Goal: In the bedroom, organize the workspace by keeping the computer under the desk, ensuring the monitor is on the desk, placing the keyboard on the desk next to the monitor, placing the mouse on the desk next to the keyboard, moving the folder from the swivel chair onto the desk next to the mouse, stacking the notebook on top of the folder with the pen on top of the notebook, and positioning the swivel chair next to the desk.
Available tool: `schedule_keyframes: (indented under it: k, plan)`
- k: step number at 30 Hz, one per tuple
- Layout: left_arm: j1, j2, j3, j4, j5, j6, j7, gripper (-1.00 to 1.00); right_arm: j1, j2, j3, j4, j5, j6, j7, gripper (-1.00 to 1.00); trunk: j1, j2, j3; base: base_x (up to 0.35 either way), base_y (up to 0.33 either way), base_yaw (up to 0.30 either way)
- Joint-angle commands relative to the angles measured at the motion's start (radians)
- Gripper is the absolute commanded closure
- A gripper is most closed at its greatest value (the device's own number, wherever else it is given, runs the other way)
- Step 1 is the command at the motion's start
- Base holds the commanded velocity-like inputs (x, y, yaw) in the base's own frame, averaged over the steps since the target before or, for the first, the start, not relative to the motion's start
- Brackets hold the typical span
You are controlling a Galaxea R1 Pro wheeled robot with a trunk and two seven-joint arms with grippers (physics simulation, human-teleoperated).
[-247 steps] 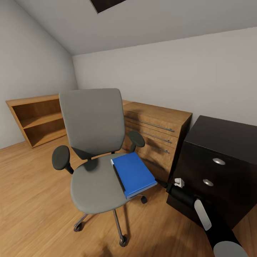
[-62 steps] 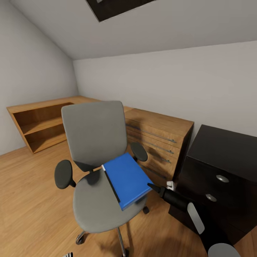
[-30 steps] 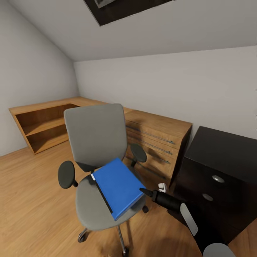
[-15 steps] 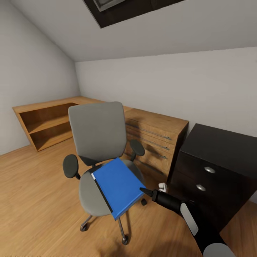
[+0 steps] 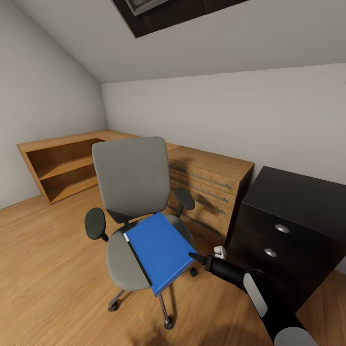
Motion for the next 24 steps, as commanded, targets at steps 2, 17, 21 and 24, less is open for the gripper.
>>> schedule_keyframes:
  k: [2,17,21,24]
  plan:
    - [-0.001,-0.004,-0.007,0.001,0.012,-0.049,0.022,-1.0,0.0,0.0,-0.001,0.0,-0.005,0.006,0.001,1.0,0.0,0.0,-0.001,0.0,0.0,0.0]
    - [-0.001,-0.017,-0.008,0.002,0.015,-0.244,0.109,-1.0,0.0,0.002,0.0,-0.002,-0.004,0.003,-0.035,1.0,0.0,0.0,-0.001,0.0,0.0,0.0]
    - [-0.001,-0.015,-0.008,0.002,0.016,-0.244,0.112,-1.0,0.0,0.002,0.0,-0.003,-0.003,0.003,-0.038,1.0,-0.015,0.028,0.012,0.0,0.0,0.0]
    - [-0.001,-0.014,-0.008,0.004,0.016,-0.244,0.113,-1.0,0.0,0.002,-0.002,-0.003,-0.004,0.002,-0.04,1.0,-0.027,0.049,0.021,0.0,0.0,0.0]
